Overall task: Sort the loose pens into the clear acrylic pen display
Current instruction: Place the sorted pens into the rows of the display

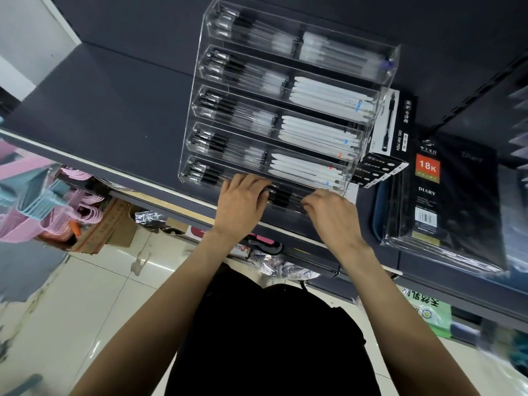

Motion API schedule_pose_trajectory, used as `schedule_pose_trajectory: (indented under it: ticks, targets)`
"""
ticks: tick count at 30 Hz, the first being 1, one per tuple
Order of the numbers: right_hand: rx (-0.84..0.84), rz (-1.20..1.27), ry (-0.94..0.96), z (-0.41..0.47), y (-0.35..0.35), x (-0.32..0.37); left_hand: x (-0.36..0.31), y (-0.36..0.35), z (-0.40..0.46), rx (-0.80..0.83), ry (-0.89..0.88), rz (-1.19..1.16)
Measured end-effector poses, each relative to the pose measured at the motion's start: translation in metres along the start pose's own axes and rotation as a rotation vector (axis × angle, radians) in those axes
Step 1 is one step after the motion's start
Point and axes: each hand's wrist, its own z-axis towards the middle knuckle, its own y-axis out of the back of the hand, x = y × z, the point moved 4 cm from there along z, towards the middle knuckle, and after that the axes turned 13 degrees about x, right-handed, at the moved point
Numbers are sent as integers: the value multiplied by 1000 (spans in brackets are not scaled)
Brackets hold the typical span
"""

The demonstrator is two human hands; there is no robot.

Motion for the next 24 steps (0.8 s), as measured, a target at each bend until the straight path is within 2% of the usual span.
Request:
schedule_pose_trajectory:
  ticks: [3, 8, 14, 19, 22, 24]
  targets:
    - [-69, -28, 17, -2, -2, 4, 0, 0, 0, 12, 3, 24]
    - [-42, -100, -52, -2, -14, 4, 3, 0, -3, -24, 36, 51]
    - [9, -16, -19, 8, -4, 8, 0, -3, -8, -49, 2, 118]
    - [31, -26, -35, 8, -4, 8, -3, -8, -13, -46, 21, -5]
    - [-28, -32, -24, 6, -3, 9, 5, -1, -14, -69, 31, -80]
    - [-110, -8, 65, 4, -3, 14, 18, 2, -16, -73, 51, -64]
